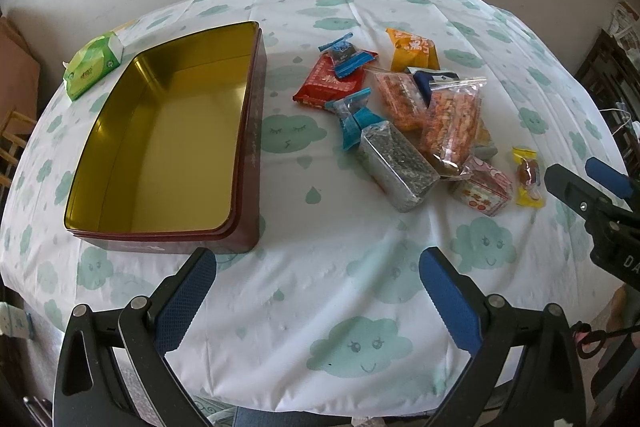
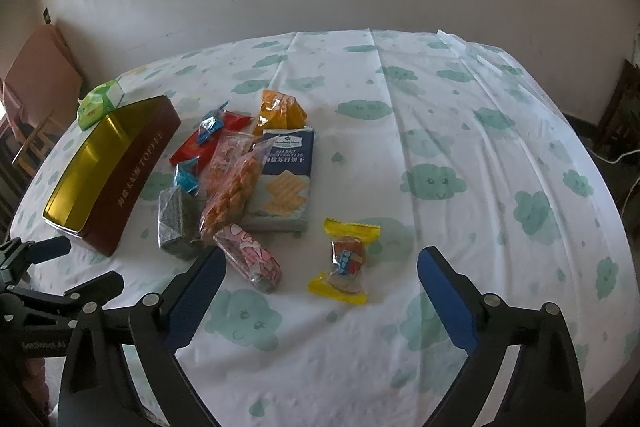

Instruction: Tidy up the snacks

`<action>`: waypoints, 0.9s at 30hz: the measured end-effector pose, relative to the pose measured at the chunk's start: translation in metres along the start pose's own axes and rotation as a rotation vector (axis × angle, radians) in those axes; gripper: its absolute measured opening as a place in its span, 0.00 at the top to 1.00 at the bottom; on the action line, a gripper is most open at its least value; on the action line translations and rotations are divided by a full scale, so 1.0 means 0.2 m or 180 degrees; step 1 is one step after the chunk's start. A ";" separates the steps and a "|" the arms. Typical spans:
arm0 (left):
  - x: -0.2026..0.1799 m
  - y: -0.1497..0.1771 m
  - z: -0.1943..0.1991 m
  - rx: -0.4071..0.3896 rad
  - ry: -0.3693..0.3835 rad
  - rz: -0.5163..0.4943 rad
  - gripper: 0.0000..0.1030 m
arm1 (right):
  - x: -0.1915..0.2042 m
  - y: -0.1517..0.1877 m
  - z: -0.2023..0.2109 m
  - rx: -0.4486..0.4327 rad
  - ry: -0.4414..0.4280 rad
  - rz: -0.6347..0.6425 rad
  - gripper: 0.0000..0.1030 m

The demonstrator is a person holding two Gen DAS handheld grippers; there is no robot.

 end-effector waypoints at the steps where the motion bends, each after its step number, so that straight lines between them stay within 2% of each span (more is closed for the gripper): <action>1: 0.00 0.00 0.00 0.0001 -0.0003 -0.0004 0.03 | 0.00 0.00 0.00 0.0001 -0.0005 -0.0004 0.09; 18: 0.00 0.00 -0.01 0.0009 -0.0009 0.0010 0.05 | -0.01 0.02 -0.02 0.0049 -0.0011 -0.0023 0.11; 27: 0.00 -0.03 -0.01 -0.0045 0.0008 0.0027 0.09 | -0.07 0.05 -0.03 0.0110 -0.0024 -0.0084 0.21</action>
Point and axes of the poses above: each gripper's, at about its wrist camera, not at the fingertips, and z roughly against the way its jaws point, x to its left, y to its underside, the point moved 1 cm from there along -z, roughly the way its jaws point, and after that the axes turned 15 degrees about -x, right-handed, at the moved point
